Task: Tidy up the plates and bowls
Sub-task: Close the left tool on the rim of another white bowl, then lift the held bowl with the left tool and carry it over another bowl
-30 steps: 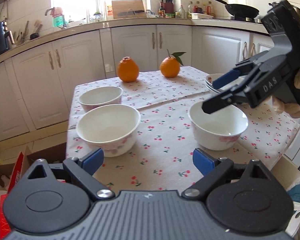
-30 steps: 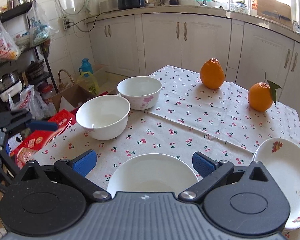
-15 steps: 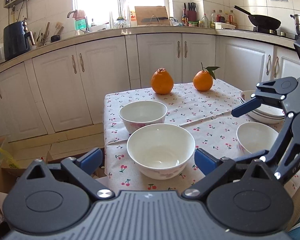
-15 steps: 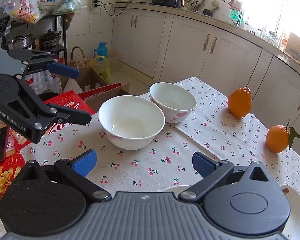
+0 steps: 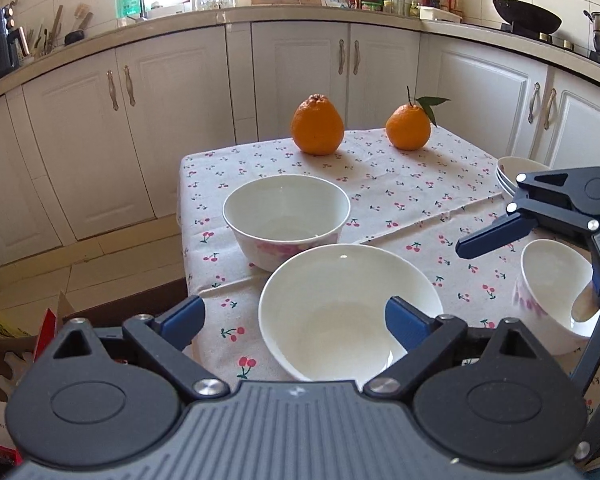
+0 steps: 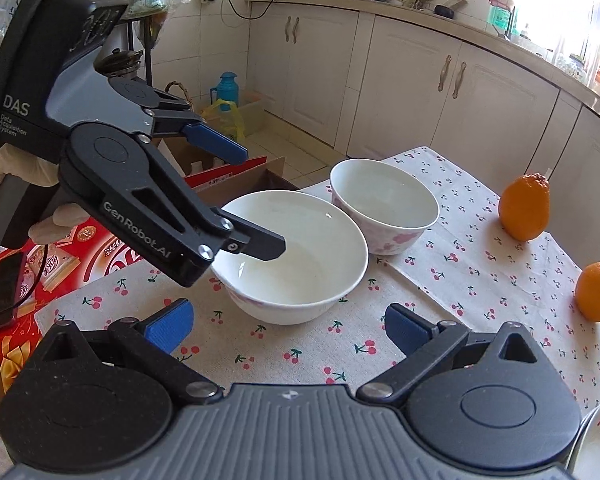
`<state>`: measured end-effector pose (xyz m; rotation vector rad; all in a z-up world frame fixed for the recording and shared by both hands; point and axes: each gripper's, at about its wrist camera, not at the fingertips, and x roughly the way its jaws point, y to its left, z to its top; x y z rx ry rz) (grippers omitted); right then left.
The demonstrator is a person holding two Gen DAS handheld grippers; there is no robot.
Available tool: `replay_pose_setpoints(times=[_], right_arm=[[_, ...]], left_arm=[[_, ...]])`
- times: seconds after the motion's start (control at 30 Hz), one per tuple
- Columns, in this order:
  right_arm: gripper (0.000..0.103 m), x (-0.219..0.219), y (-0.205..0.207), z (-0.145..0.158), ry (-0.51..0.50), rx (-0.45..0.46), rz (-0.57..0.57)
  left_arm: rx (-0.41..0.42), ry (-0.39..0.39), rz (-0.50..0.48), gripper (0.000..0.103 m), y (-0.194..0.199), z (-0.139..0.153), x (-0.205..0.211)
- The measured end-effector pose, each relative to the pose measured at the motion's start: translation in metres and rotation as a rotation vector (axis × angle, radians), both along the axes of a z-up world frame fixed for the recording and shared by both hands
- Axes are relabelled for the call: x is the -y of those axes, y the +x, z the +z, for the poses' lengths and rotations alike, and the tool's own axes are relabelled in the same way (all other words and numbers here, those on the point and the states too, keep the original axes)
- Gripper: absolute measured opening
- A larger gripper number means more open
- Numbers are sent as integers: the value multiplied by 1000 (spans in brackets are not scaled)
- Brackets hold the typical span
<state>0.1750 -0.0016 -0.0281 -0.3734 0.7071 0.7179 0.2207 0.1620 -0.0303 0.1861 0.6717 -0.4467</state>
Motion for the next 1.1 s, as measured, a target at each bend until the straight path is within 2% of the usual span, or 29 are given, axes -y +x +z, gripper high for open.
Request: replay_pose_setpoints(times=[0.13, 0.2, 0.37, 0.43, 0.6, 0.73, 0.8, 1.1], right_arm=[[103, -6, 11, -6, -2, -21, 5], [102, -8, 15, -8, 8, -37, 13], [96, -13, 21, -12, 6, -56, 30], [91, -14, 21, -13, 4, -63, 37], [88, -15, 23, -16, -6, -64, 40], [83, -15, 24, -18, -11, -66, 46], [81, -16, 24, -18, -17, -61, 46], [79, -14, 23, -17, -11, -56, 49]], left_arm=[[-21, 6, -32, 88, 10, -3, 1], [-38, 6, -45, 79, 14, -5, 1], [-80, -17, -66, 70, 21, -8, -1], [-98, -35, -69, 66, 26, -8, -4], [-121, -52, -77, 56, 31, -8, -4], [-127, -47, -81, 55, 34, -8, -4], [-133, -47, -82, 51, 36, -9, -4], [-164, -37, -101, 41, 39, -9, -3]])
